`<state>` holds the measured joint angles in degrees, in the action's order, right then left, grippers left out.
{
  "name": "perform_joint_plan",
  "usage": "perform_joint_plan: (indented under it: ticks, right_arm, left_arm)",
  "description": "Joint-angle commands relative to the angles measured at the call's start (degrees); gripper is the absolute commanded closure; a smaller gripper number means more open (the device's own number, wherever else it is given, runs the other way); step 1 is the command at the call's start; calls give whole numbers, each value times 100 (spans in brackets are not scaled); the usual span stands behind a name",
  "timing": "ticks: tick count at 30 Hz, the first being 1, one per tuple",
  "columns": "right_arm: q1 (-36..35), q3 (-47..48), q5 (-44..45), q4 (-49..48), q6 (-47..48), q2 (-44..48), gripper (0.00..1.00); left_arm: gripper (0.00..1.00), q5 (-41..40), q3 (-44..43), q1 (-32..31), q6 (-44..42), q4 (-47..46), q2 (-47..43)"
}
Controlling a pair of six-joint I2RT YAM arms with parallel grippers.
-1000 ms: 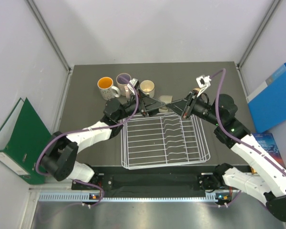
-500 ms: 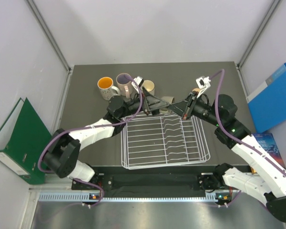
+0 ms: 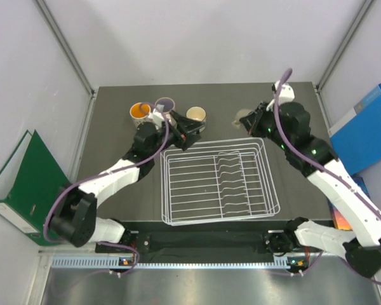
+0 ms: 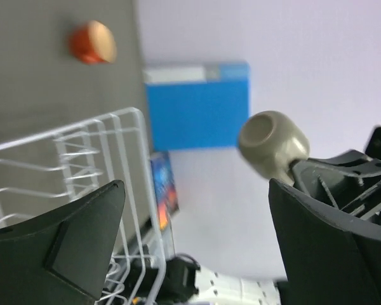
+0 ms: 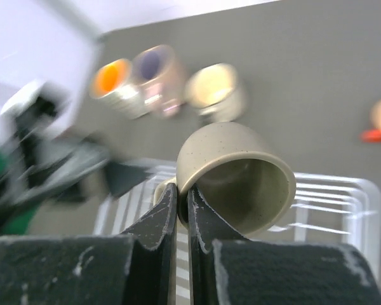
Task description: Unload the cups from the dish rack
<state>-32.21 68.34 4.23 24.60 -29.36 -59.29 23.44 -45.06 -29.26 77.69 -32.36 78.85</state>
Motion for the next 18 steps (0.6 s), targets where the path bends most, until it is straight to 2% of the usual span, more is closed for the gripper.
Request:
perform_joint_plan:
  ticks: [1,2,3,6,7,10,13,18]
  right_arm:
    - [574,988,1642,1080,125,-1011,100]
    - [697,1084,1686,1169,54,-1163,100]
    - [994,1242,1704,1239,-33,-1312,100]
    - [1592,1401,1686,1372,-306,-1822,100]
    - [1725,1463,1695,1450,-446,-2058,100]
    - [1972,1682,1931,1512,-596,-2472,100]
    - [2051,2042,2099,1653,-676,-2963,100]
    - [2078,2727,2240,1925,-685,-3659,100]
  left_arm:
    - [1,-990,410,245,-52,1423,-703]
    - [1,-1173,349,254,-244,1773,-783]
    - [1,-1236,175,245,-359,2577,-836]
    - [1,-1551,-256,245,-825,3742,-950]
    - [1,-1649,-362,245,-921,4398,-959]
    - [1,-2044,-688,236,-1238,5455,-959]
    - [1,-2256,-847,236,-1484,6046,-985]
    - [1,-2291,-899,245,-1836,6408,-1029]
